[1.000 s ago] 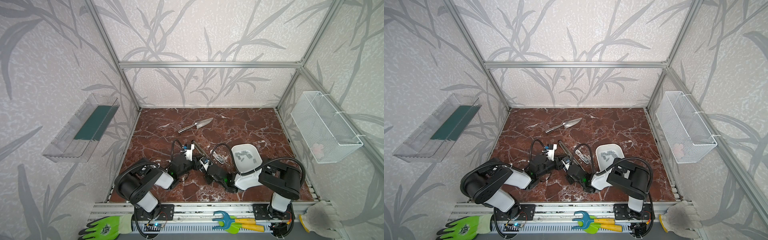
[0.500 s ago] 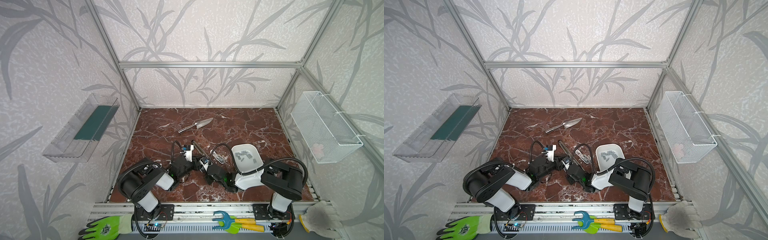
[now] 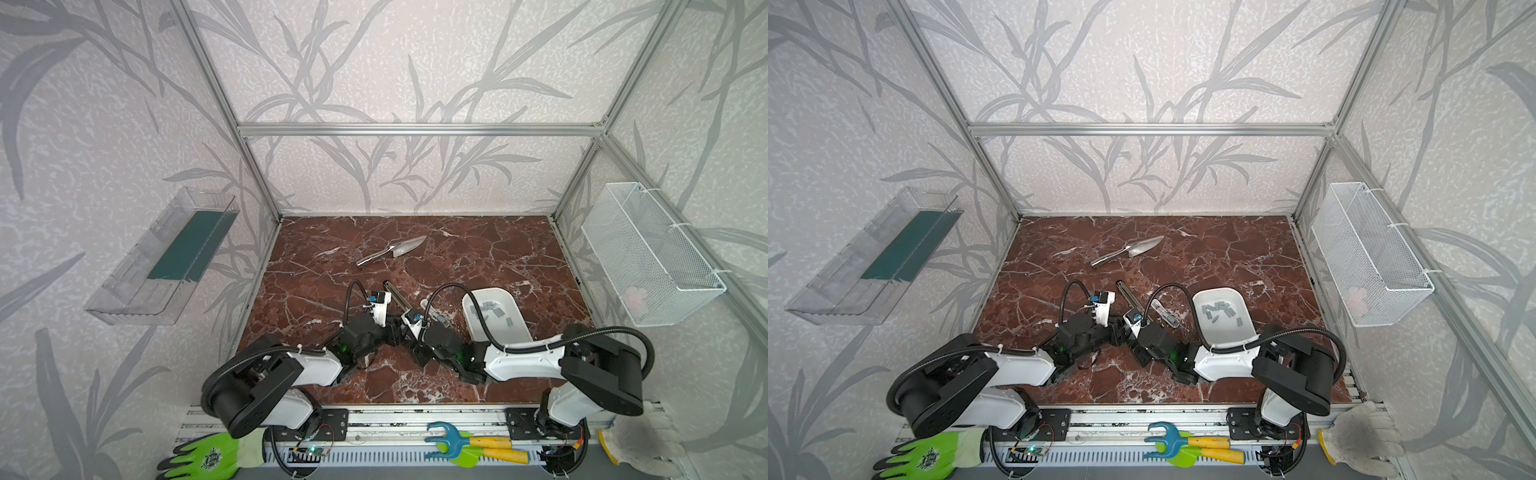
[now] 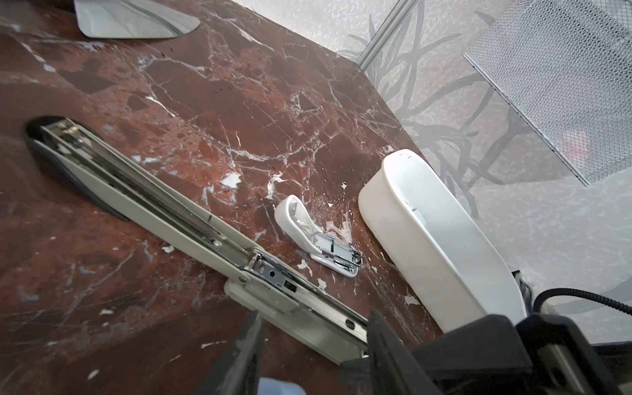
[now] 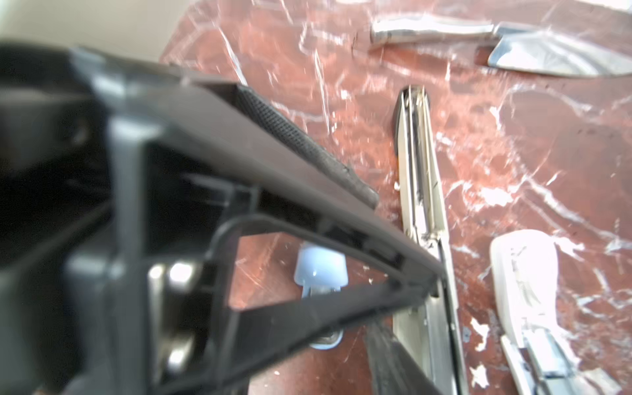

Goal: Load the staples into the stapler

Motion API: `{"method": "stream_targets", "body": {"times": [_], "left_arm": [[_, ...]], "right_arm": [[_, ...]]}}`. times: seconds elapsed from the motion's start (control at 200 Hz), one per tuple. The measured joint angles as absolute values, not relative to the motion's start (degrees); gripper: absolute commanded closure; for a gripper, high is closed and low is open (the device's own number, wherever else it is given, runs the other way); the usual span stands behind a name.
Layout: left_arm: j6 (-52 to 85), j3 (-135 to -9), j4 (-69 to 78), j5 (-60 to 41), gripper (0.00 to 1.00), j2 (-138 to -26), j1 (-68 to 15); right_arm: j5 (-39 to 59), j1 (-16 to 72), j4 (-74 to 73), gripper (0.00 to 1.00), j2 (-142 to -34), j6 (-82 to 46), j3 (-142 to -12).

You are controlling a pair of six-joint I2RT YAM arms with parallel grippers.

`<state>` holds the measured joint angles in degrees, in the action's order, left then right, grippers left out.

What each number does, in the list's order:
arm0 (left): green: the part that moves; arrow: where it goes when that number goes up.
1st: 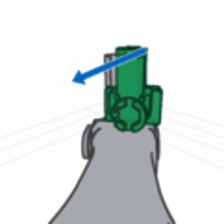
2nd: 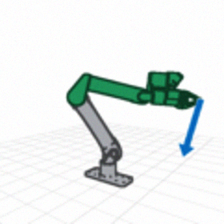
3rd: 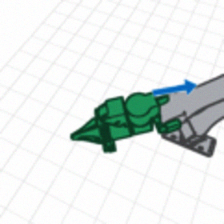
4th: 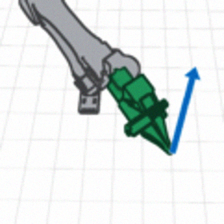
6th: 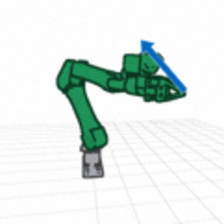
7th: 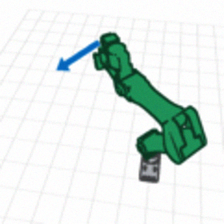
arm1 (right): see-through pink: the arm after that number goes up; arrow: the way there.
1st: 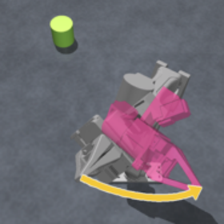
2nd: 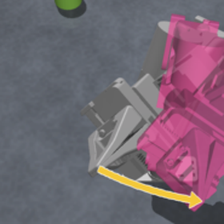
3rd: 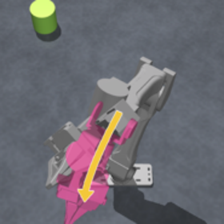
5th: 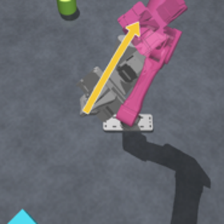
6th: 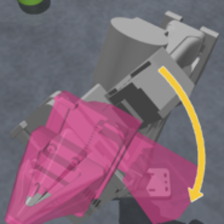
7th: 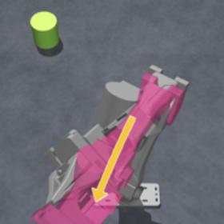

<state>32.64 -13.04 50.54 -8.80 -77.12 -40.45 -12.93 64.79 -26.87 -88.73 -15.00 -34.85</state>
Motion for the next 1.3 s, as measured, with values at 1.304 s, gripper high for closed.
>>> {"method": "stream_targets", "body": {"times": [1.304], "left_arm": [[33.54, -12.47, 9.43, -3.27, 0.27, -45.71, -29.08]], "right_arm": [[-13.85, 63.09, -17.61, 0.74, -95.68, -13.98, -45.23]]}}
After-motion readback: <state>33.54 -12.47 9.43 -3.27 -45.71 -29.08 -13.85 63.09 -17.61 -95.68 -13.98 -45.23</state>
